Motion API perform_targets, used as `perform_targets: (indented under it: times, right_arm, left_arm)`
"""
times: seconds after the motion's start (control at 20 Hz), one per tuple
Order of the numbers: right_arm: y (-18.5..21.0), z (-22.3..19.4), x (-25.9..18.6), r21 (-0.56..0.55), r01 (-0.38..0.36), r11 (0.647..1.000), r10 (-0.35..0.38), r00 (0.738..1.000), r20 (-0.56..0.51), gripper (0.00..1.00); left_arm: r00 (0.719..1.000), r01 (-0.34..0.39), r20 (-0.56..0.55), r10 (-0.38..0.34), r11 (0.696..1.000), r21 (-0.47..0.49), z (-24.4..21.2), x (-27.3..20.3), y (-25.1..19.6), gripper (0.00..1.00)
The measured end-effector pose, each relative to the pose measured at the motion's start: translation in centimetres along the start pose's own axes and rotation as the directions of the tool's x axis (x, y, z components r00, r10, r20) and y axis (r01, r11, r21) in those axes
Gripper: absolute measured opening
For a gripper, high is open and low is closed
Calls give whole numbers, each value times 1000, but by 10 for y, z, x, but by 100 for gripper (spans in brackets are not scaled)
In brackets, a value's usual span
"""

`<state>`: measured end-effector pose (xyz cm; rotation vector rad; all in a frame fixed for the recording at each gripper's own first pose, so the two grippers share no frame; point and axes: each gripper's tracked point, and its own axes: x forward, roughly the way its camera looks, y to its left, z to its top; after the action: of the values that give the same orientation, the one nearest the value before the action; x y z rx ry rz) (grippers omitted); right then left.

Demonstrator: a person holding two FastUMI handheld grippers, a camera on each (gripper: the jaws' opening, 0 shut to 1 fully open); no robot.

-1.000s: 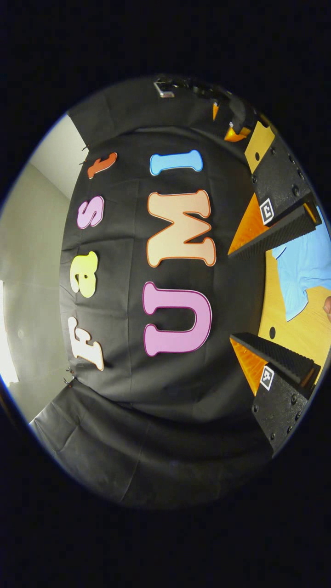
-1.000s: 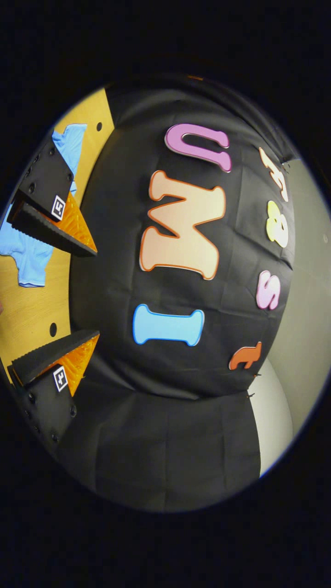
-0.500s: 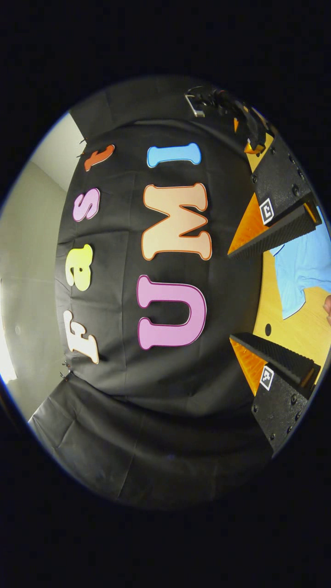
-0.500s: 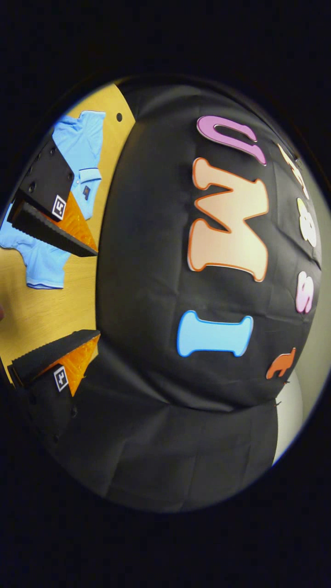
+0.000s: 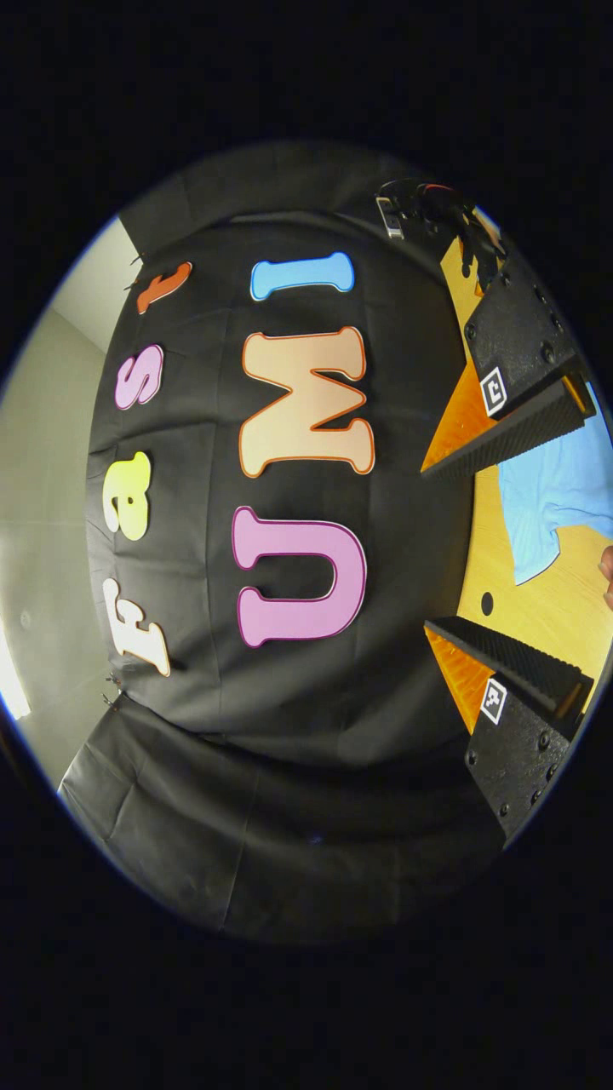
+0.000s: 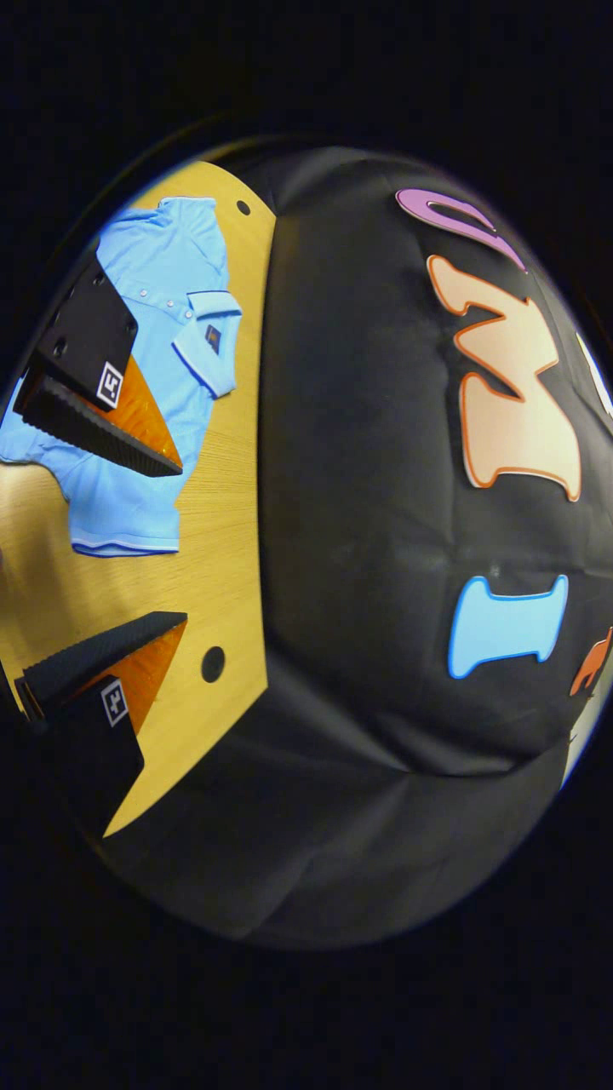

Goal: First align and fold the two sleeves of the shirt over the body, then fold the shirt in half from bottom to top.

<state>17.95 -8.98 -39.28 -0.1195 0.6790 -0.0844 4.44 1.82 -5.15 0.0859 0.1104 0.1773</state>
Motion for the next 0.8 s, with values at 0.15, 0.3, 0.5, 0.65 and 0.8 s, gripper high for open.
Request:
perform_targets:
  times: [0.15,0.3,0.5,0.65,0.8]
  right_arm:
    - [0,-23,18,4,4,1000,-4,998,-57,99]
    - [-5,-50,33,12,21,1000,-19,991,-132,99]
    - [2,-71,44,68,9,998,5,979,-206,99]
    - [6,-87,49,89,12,996,11,966,-257,98]
    - [11,-94,49,101,8,995,22,958,-286,82]
  left_arm:
    - [1000,-7,-19,7,1000,13,-8,5,0,95]
    - [999,-7,-47,8,1000,18,-18,11,-2,95]
    - [998,-1,-68,3,1000,30,-25,16,-6,95]
    - [997,2,-79,0,1000,31,-29,19,-8,95]
    - [995,0,-102,4,999,41,-37,21,-7,95]
